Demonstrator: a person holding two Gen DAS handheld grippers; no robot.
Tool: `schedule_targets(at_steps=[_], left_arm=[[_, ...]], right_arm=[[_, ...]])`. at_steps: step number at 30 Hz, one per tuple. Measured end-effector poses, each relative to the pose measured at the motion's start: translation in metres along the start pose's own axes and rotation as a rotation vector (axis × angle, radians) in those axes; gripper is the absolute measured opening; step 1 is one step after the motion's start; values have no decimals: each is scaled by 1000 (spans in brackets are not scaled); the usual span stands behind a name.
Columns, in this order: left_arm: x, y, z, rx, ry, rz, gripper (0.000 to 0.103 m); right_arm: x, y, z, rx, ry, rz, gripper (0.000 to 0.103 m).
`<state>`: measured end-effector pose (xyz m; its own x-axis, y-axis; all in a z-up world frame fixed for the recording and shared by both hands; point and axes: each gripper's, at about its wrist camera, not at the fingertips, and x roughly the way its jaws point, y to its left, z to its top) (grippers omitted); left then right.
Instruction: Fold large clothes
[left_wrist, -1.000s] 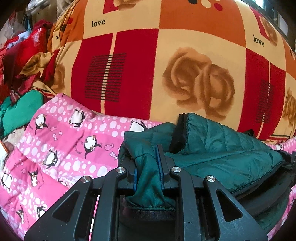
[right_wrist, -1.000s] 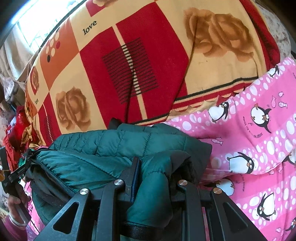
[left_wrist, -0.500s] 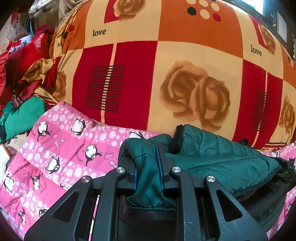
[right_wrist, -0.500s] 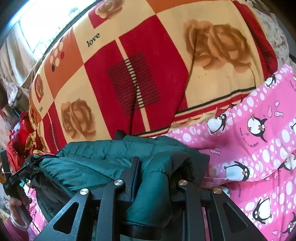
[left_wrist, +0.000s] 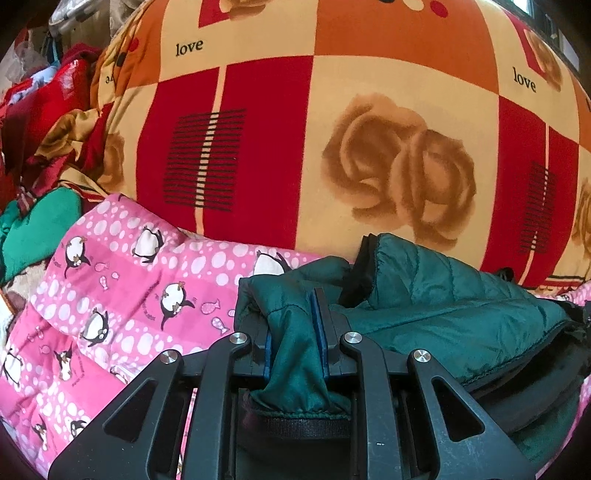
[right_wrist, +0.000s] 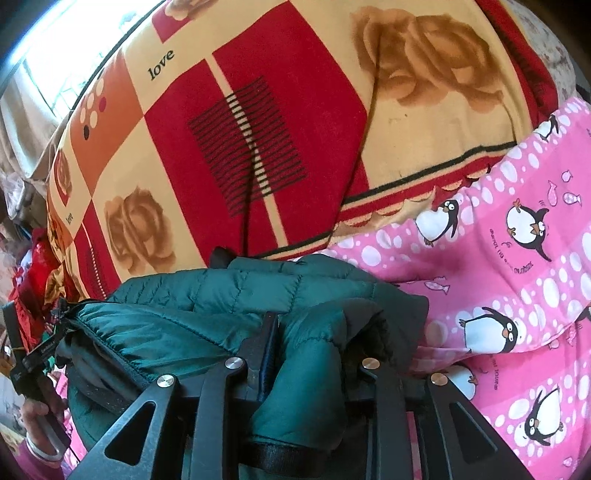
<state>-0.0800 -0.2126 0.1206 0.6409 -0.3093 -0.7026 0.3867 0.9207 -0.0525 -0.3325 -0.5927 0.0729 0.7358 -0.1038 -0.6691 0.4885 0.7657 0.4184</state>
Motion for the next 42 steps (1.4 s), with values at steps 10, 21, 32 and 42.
schedule_targets(at_steps=[10,21,32,42], left_arm=[[-52,34,2,-78,-128,-195,82],[-38,12,-14,14,-87,-110,82],[35,-18,-10,86,69,50,83],[49,-17,-15,96,54,51,86]], right_arm=[[-31,9,9,51,-86,147,69],[-60,51,-1,-116,-142,137,76],[42,75,30,-250,20,-79,76],[66,51,26,-156,69,-80,77]])
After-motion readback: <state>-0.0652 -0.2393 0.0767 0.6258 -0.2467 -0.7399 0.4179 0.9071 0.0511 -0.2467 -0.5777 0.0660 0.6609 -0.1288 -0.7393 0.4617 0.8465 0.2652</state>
